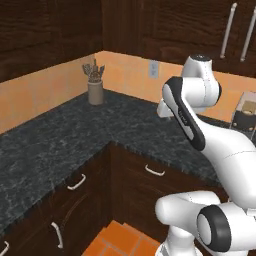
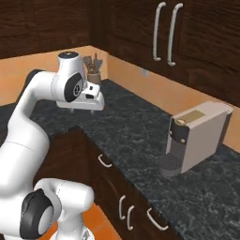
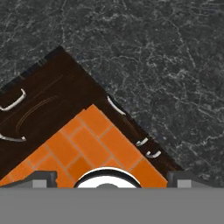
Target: Take a straw from the drawer in front and place it inside the glass cup on the dining counter.
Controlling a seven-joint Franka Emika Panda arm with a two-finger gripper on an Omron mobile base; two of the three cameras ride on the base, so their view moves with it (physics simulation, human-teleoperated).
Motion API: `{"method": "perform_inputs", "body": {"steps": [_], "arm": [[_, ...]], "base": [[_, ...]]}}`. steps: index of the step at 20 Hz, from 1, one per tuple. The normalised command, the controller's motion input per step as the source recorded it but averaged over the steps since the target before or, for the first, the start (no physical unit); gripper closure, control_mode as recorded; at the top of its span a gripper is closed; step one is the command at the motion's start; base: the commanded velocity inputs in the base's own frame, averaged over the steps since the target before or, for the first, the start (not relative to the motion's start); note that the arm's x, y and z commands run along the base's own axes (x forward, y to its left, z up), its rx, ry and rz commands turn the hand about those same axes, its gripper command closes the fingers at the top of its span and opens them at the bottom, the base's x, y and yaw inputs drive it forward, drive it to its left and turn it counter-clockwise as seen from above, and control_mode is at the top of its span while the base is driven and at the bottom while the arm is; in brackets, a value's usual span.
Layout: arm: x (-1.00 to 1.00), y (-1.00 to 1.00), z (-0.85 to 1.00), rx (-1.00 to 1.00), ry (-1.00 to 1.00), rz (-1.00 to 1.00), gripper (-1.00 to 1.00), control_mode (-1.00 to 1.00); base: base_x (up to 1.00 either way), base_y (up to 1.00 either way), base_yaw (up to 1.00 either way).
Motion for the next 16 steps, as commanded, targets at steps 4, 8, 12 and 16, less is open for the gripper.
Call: {"method": "perform_inputs", "body": {"steps": [4,8,12,16], "arm": [[0.0,0.0,0.0,0.0,0.0,0.0,-1.0,1.0],[0.0,0.0,0.0,0.0,0.0,0.0,-1.0,1.0],[0.0,0.0,0.0,0.0,0.0,0.0,-1.0,1.0],[0.0,0.0,0.0,0.0,0.0,0.0,-1.0,1.0]], "base": [[-0.14,-0.42,0.46],[-0.34,-0.54,0.41],[-0.23,-0.61,0.37],[0.0,-0.63,0.3]]}}
